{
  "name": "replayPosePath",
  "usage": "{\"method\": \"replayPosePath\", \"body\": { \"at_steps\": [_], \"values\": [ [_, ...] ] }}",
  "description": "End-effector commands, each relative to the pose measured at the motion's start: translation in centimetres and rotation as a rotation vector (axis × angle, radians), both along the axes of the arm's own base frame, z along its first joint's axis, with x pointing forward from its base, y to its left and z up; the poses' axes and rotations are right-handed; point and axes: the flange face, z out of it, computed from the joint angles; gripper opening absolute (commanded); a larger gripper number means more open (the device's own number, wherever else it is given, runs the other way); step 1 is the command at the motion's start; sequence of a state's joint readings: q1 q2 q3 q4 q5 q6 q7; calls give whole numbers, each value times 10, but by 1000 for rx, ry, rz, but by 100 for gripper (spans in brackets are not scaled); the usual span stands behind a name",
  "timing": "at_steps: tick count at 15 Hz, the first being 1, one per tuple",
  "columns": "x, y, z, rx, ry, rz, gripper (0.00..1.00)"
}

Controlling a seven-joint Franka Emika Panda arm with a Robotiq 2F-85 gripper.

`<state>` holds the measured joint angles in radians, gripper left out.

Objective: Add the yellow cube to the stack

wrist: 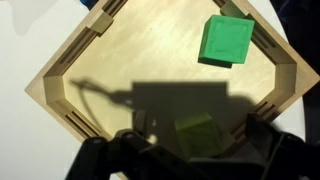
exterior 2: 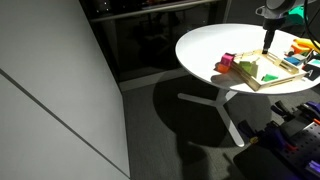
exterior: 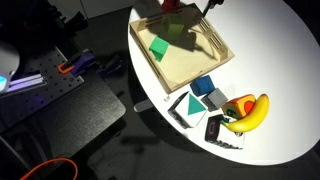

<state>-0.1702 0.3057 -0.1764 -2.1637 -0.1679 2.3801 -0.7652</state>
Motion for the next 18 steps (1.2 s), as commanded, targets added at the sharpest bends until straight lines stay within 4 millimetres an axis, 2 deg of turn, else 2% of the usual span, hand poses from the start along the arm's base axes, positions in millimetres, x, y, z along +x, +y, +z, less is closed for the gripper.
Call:
{"method": "replayPosePath", "body": {
  "at_steps": [1,7,18],
  "values": [
    [17,5,-18,-25,9,115,100],
    [24,24,-47,-2,31,240,100],
    [27,22,-82,-12,91,337,100]
  ]
}}
